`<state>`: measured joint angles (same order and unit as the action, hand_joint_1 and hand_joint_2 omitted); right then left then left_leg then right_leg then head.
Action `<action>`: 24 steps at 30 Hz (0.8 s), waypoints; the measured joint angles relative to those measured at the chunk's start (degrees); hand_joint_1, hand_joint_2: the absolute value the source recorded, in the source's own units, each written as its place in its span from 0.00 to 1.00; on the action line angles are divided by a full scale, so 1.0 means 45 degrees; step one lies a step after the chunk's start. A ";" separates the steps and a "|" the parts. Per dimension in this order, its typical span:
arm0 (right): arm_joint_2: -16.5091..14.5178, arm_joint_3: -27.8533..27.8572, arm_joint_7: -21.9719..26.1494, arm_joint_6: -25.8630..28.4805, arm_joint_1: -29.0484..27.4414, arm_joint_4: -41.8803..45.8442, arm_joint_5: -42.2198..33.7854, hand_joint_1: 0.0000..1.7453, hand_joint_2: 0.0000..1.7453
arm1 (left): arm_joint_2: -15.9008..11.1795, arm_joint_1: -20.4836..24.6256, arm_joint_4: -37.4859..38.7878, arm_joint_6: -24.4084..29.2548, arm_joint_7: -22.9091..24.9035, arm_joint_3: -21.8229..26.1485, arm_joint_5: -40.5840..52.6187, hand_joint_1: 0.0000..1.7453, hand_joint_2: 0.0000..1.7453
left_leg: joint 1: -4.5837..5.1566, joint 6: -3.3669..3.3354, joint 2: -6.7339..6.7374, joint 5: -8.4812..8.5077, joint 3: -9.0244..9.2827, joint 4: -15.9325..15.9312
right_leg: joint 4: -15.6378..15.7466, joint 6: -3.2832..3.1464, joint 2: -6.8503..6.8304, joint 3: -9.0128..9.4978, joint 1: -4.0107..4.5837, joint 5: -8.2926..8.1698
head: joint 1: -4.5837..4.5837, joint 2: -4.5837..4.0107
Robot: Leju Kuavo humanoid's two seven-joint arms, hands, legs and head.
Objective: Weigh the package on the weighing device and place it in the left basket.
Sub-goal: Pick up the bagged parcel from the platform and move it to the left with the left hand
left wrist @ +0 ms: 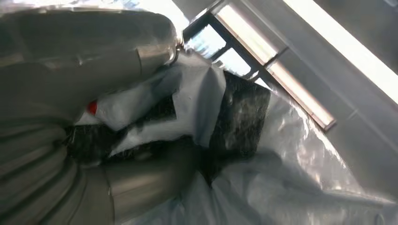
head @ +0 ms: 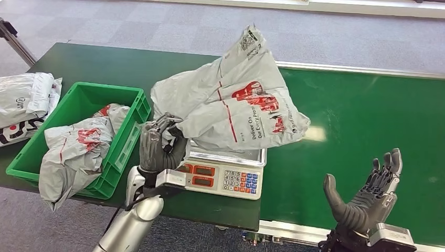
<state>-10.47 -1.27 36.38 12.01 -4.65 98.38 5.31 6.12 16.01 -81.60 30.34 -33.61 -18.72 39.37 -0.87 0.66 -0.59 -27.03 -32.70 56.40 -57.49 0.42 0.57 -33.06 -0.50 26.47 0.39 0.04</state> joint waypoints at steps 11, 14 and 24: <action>0.0080 0.0061 0.0046 0.0400 -0.0269 0.0127 -0.0271 0.00 1.00 | 0.0565 -0.0582 -0.2941 0.1557 -0.1364 0.3372 0.2960 1.00 1.00 | -0.0001 0.0001 0.0012 0.0000 0.0006 -0.0002 | 0.0000 -0.0001 0.0004 0.0000 0.0002 0.0000 | -0.0001 0.0000; 0.0114 0.0125 0.0042 0.0447 -0.0454 0.0283 -0.0275 0.00 1.00 | 0.0656 -0.0664 -0.3440 0.1556 -0.1370 0.4836 0.2949 1.00 1.00 | -0.0005 0.0001 0.0014 0.0000 0.0008 -0.0003 | 0.0000 -0.0002 0.0003 -0.0002 0.0007 0.0002 | 0.0000 0.0000; 0.0157 0.0193 0.0013 0.0459 -0.0709 0.0578 -0.0272 0.00 1.00 | 0.1017 -0.1060 -0.4675 0.1556 -0.1380 0.7082 0.3733 1.00 1.00 | 0.0002 0.0000 0.0010 -0.0002 0.0004 -0.0003 | 0.0000 -0.0002 0.0003 0.0001 -0.0001 0.0002 | -0.0001 0.0000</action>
<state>-9.77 -0.40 36.44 14.08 -7.84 100.98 4.09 10.70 11.24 -102.64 37.34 -39.82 13.15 56.17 -0.86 0.66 -0.54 -27.04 -32.68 56.39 -57.49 0.41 0.59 -33.05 -0.50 26.48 0.39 0.04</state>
